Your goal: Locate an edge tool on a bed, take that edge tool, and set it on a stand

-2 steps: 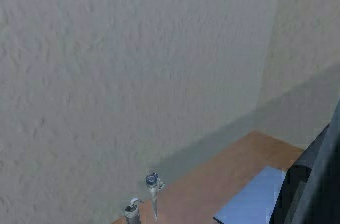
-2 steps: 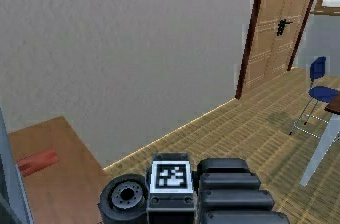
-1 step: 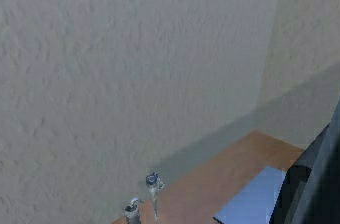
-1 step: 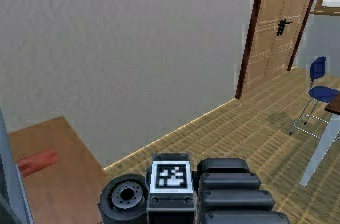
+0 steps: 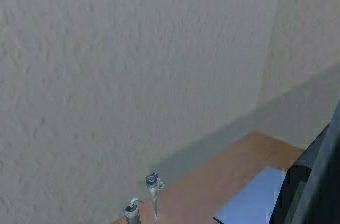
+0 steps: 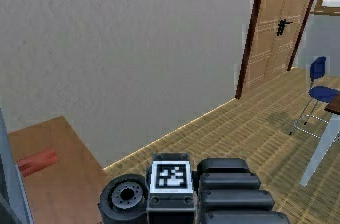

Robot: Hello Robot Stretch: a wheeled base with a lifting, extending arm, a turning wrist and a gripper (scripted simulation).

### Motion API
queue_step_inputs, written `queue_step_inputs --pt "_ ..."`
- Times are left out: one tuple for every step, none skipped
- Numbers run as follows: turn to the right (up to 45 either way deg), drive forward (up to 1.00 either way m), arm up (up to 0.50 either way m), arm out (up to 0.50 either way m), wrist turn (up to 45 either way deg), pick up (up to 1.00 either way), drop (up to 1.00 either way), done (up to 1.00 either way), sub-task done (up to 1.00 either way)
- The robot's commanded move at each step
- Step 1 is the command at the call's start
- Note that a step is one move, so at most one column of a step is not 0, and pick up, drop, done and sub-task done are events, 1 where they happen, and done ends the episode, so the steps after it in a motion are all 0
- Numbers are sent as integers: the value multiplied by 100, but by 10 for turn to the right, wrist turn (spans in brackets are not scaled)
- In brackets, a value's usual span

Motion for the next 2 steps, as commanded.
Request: queue_step_inputs --pt "0 0 0 0 0 0 100 0 0" --pt "0 0 0 0 0 0 0 100 0"
